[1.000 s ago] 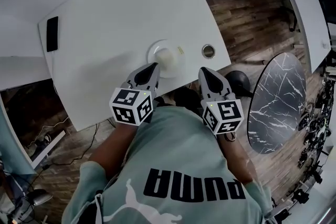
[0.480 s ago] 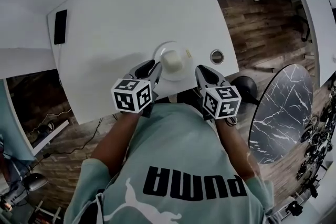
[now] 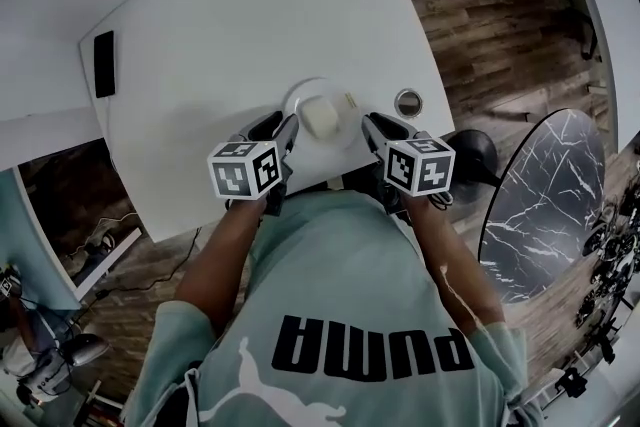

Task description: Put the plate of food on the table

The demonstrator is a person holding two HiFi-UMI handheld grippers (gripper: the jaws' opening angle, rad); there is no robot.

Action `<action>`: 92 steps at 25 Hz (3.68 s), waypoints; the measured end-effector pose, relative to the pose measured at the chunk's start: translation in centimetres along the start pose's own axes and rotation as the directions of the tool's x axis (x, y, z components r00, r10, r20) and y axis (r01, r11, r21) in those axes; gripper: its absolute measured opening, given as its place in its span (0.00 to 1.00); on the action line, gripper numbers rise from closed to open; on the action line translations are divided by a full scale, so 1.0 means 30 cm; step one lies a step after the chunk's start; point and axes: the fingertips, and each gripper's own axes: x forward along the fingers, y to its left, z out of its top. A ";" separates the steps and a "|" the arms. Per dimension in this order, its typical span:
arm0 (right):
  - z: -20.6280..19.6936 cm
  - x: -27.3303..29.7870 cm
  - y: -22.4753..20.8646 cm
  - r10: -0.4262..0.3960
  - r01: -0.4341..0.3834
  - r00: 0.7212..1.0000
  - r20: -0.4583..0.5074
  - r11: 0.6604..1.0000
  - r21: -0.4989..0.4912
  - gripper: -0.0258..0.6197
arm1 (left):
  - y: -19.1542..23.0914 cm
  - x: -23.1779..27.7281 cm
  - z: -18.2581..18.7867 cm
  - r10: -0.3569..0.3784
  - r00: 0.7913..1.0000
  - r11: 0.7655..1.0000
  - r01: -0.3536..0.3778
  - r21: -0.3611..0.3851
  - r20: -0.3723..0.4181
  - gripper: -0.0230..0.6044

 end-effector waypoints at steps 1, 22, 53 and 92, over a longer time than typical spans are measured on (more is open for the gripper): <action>-0.009 0.006 -0.007 0.008 -0.007 1.000 -0.014 1.000 0.016 0.11 | 0.002 0.010 -0.008 0.000 1.000 1.000 0.000 -0.004 -0.012 0.23; -0.079 0.081 0.009 0.105 -0.084 0.986 -0.130 0.984 0.156 0.12 | 0.043 0.058 -0.043 0.018 0.996 1.000 -0.019 -0.016 -0.087 0.20; -0.046 -0.157 0.076 -0.026 -0.003 0.995 0.097 0.960 0.281 0.11 | -0.122 -0.083 0.004 -0.196 0.980 0.980 0.196 -0.031 -0.015 0.11; -0.781 -1.237 -0.504 -0.377 0.007 0.811 0.447 0.771 0.637 0.10 | -1.306 0.073 -0.662 -0.374 0.857 0.804 0.491 0.336 -0.356 0.11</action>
